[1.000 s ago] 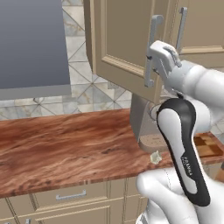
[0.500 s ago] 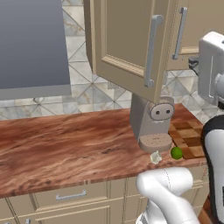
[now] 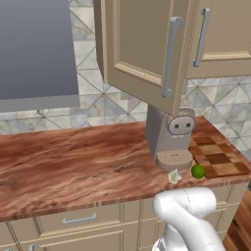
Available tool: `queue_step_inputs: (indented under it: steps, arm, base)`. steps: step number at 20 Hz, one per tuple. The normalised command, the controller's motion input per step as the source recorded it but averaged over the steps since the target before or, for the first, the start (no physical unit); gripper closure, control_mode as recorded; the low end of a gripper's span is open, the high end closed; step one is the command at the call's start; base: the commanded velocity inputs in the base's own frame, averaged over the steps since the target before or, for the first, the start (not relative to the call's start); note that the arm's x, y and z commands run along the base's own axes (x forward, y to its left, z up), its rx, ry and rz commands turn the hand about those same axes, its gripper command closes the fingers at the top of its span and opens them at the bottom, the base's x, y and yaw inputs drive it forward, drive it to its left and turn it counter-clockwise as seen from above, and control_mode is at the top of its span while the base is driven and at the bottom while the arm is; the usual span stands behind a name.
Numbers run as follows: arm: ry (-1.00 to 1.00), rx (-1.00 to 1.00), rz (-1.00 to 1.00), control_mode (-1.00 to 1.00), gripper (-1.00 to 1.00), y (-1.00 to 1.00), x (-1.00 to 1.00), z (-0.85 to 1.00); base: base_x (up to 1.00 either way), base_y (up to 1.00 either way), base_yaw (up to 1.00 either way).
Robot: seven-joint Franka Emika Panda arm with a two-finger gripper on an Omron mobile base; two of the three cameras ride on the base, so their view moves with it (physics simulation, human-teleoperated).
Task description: Open the cabinet. Place the bowl and condiment on the counter. Then place the lime and garlic on the cutting board.
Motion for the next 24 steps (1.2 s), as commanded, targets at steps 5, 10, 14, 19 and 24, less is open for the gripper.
queue_step_inputs:
  steps: [5, 10, 14, 19, 24]
  arm:
    - [0.01, 0.06, 0.22, -1.0, 1.0, 0.0, 0.32, -0.33]
    - [0.03, 0.14, 0.3, -1.0, 1.0, 0.0, 0.34, -0.28]
    - [0.05, 0.02, 0.09, -1.0, 1.0, 0.23, 0.34, 0.0]
    - [0.05, 0.0, 0.0, -1.0, -1.0, 0.25, 0.17, 0.0]
    - [0.0, 0.02, 0.0, -1.0, -1.0, -0.05, 0.0, 0.01]
  base:
    - [0.0, 0.0, 0.0]
    - [0.0, 0.0, 0.0]
    - [0.0, 0.0, 0.0]
    - [0.0, 0.0, 0.0]
    - [0.0, 0.0, 0.0]
